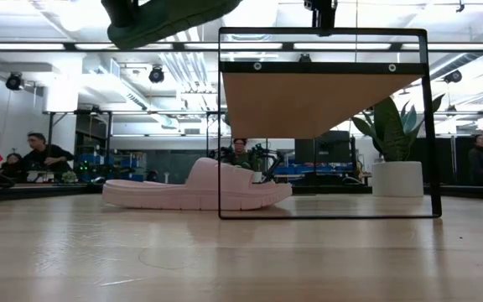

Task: Pick and place slides into the shelf
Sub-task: Put the green slide on the shelf

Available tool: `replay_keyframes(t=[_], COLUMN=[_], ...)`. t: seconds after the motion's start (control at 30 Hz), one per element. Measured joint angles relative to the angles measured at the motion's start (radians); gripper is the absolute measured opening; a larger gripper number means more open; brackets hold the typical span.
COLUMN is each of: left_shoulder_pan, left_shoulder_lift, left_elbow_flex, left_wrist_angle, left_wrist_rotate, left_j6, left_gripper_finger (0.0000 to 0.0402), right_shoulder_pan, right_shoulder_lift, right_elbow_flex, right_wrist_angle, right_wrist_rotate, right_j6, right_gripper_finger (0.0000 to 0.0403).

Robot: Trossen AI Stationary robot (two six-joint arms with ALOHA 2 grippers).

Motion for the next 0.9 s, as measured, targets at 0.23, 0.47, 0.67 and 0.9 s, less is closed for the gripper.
replay_keyframes(t=[0.23, 0.47, 0.67, 0.9], left_shoulder_pan=[0.000, 0.001, 0.003, 0.004], left_shoulder_lift=[0.047, 0.058, 0.067, 0.065], left_elbow_flex=[0.008, 0.008, 0.007, 0.007], left_wrist_angle=[0.047, 0.068, 0.085, 0.091], left_wrist_rotate=[0.026, 0.041, 0.042, 0.045], left_j6=[0.000, 0.004, 0.007, 0.064], left_gripper_finger=[0.0000, 0.0000, 0.0000, 0.0023], right_shoulder_pan=[0.000, 0.016, 0.016, 0.016], right_shoulder_lift=[-0.001, 0.000, 0.000, 0.000], right_elbow_flex=[0.000, 0.000, 0.000, -0.001], right_wrist_angle=[0.033, 0.036, 0.033, 0.026], right_wrist_rotate=[-0.004, -0.003, 0.000, 0.042], right_j6=[-0.002, 0.086, 0.136, 0.184], right_gripper_finger=[0.0222, 0.0195, 0.0132, 0.0033])
